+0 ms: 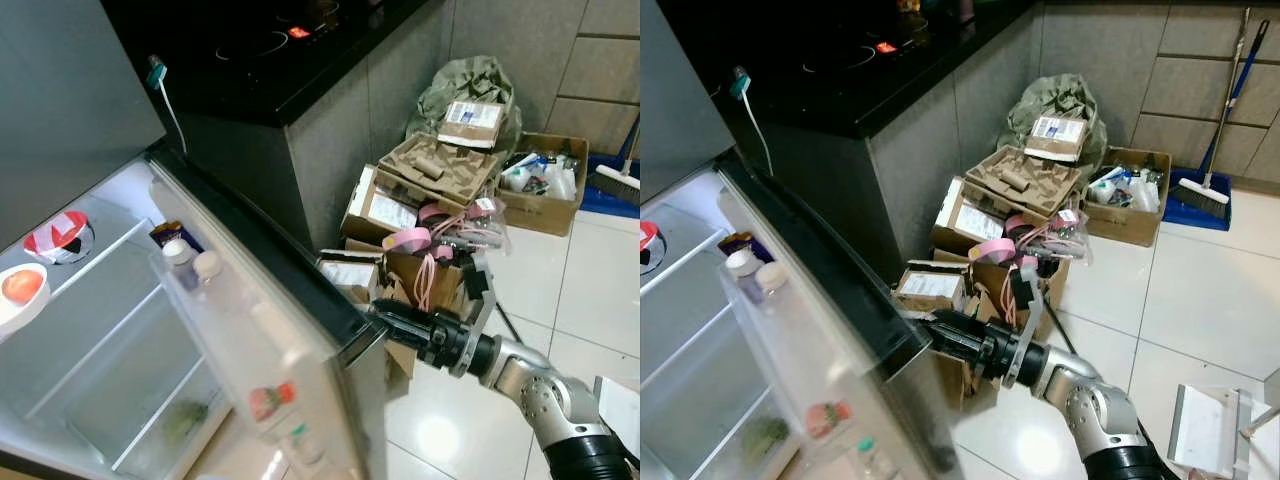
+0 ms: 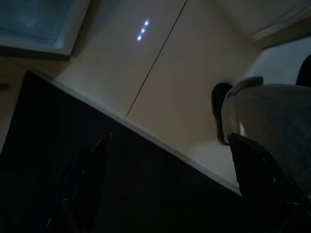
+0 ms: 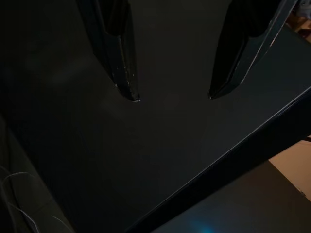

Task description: Restocking fridge

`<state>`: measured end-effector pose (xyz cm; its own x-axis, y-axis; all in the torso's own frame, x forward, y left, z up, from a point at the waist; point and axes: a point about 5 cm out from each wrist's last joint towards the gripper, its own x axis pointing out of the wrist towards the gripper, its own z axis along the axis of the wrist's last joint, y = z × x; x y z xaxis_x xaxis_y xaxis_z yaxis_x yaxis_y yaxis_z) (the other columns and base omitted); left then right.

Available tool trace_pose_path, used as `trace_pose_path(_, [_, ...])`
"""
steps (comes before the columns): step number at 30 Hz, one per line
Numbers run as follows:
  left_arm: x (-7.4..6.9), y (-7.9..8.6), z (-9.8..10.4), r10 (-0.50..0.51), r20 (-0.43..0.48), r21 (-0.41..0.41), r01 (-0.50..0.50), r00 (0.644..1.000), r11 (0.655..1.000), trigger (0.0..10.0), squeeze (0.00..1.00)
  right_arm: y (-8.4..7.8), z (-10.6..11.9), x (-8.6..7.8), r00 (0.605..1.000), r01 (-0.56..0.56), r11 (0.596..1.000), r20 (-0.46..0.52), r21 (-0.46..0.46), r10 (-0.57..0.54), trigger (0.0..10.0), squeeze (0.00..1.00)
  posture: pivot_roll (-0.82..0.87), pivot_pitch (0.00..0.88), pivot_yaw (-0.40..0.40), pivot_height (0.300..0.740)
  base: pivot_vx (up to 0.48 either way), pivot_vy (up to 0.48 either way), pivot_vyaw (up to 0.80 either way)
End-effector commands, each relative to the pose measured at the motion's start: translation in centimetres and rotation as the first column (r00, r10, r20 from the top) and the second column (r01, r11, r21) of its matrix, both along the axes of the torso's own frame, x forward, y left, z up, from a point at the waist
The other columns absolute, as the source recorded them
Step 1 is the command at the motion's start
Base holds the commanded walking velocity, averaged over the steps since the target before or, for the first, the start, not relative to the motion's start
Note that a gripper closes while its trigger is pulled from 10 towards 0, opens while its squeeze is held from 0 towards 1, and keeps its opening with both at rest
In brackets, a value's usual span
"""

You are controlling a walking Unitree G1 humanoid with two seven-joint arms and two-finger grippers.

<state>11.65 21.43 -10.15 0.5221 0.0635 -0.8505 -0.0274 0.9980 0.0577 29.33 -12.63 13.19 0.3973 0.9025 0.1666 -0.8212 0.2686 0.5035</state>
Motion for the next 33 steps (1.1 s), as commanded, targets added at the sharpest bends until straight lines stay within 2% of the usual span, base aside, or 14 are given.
trace_pose_path(1, [-1.2, 1.2, -0.1, 0.011, -0.030, 0.022, -0.010, 0.999, 1.000, 10.0, 0.00, -0.8, -2.0, 0.2, 0.994, 0.089, 0.993, -0.059, -0.078, -0.093, 10.0, 0.00, -0.09, 0.113, 0.121, 0.730, 0.000, 0.000, 0.00])
trace_pose_path(3, [-1.3, 1.3, -0.1, 0.010, -0.037, 0.022, -0.009, 0.999, 1.000, 10.0, 0.00, -3.5, -6.5, 1.6, 0.906, 0.324, 0.852, -0.124, -0.411, -0.404, 10.0, 0.00, -0.09, 0.112, 0.122, 0.730, 0.000, 0.000, 0.00])
trace_pose_path(5, [-1.4, 1.3, -0.2, 0.009, -0.041, 0.022, -0.008, 0.999, 1.000, 10.0, 0.00, -6.0, -9.0, 1.5, 0.815, 0.422, 0.679, -0.077, -0.600, -0.574, 10.0, 0.00, -0.09, 0.112, 0.122, 0.730, 0.000, 0.000, 0.00])
trace_pose_path(7, [-1.4, 1.3, -0.2, 0.009, -0.041, 0.022, -0.008, 0.999, 1.000, 10.0, 0.00, -6.0, -9.0, 1.5, 0.815, 0.422, 0.679, -0.077, -0.600, -0.574, 10.0, 0.00, -0.09, 0.112, 0.122, 0.730, 0.000, 0.000, 0.00])
trace_pose_path(8, [-1.4, 1.3, -0.2, 0.009, -0.042, 0.022, -0.008, 0.999, 1.000, 10.0, 0.00, -7.2, -10.0, 1.0, 0.762, 0.446, 0.606, -0.077, -0.659, -0.643, 10.0, 0.00, -0.09, 0.112, 0.120, 0.730, 0.000, 0.000, 0.00])
trace_pose_path(9, [-1.4, 1.3, -0.2, 0.011, -0.043, 0.021, -0.010, 0.999, 1.000, 10.0, 0.00, -9.2, -10.9, 0.2, 0.685, 0.481, 0.481, -0.028, -0.733, -0.728, 10.0, 0.00, -0.09, 0.112, 0.120, 0.730, 0.000, 0.000, 0.00])
trace_pose_path(10, [-1.4, 1.3, -0.2, 0.011, -0.043, 0.021, -0.010, 0.999, 1.000, 10.0, 0.00, -9.2, -10.9, 0.2, 0.685, 0.481, 0.481, -0.028, -0.733, -0.728, 10.0, 0.00, -0.09, 0.112, 0.120, 0.730, 0.000, 0.000, 0.00])
trace_pose_path(11, [-1.4, 1.3, -0.2, 0.013, -0.042, 0.018, -0.013, 0.999, 1.000, 10.0, 0.00, -11.2, -11.8, -0.9, 0.589, 0.510, 0.360, 0.012, -0.781, -0.808, 10.0, 0.00, -0.09, 0.113, 0.117, 0.730, 0.000, 0.000, 0.00])
trace_pose_path(12, [-1.4, 1.3, -0.2, 0.013, -0.042, 0.018, -0.013, 0.999, 1.000, 10.0, 0.00, -11.2, -11.8, -0.9, 0.589, 0.510, 0.360, 0.012, -0.781, -0.808, 10.0, 0.00, -0.09, 0.113, 0.117, 0.730, 0.000, 0.000, 0.00])
trace_pose_path(13, [-1.4, 1.2, -0.2, 0.015, -0.042, 0.016, -0.015, 0.999, 1.000, 10.0, 0.00, -12.6, -12.4, -1.8, 0.514, 0.526, 0.274, 0.045, -0.805, -0.856, 10.0, 0.00, -0.08, 0.113, 0.117, 0.730, 0.000, 0.000, 0.00])
trace_pose_path(14, [-1.4, 1.2, -0.2, 0.020, -0.040, 0.010, -0.019, 0.999, 1.000, 10.0, 0.00, -13.6, -13.0, -2.9, 0.456, 0.535, 0.230, 0.049, -0.813, -0.889, 10.0, 0.00, -0.08, 0.114, 0.117, 0.730, 0.000, 0.000, 0.00])
trace_pose_path(20, [-1.5, 1.1, -0.2, 0.026, -0.039, -0.004, -0.026, 0.999, 1.000, 10.0, 0.00, -14.3, -15.3, -6.2, 0.406, 0.511, 0.193, 0.037, -0.837, -0.913, 10.0, 0.00, -0.09, 0.120, 0.121, 0.730, 0.000, 0.000, 0.00])
trace_pose_path(24, [-1.2, 1.2, -0.1, 0.070, -0.026, -0.026, -0.071, 0.997, 0.997, 10.0, 0.00, -14.7, -17.4, -8.9, 0.345, 0.478, 0.123, 0.057, -0.870, -0.937, 10.0, 0.00, -0.09, 0.127, 0.123, 0.730, 0.000, 0.000, 0.00])
trace_pose_path(33, [-0.7, 1.1, 0.0, 0.090, -0.006, -0.044, -0.091, 0.996, 0.995, 10.0, 0.00, -14.9, -19.3, -12.0, 0.291, 0.395, 0.069, 0.054, -0.916, -0.955, 10.0, 0.00, -0.08, 0.129, 0.119, 0.730, 0.000, 0.000, 0.00])
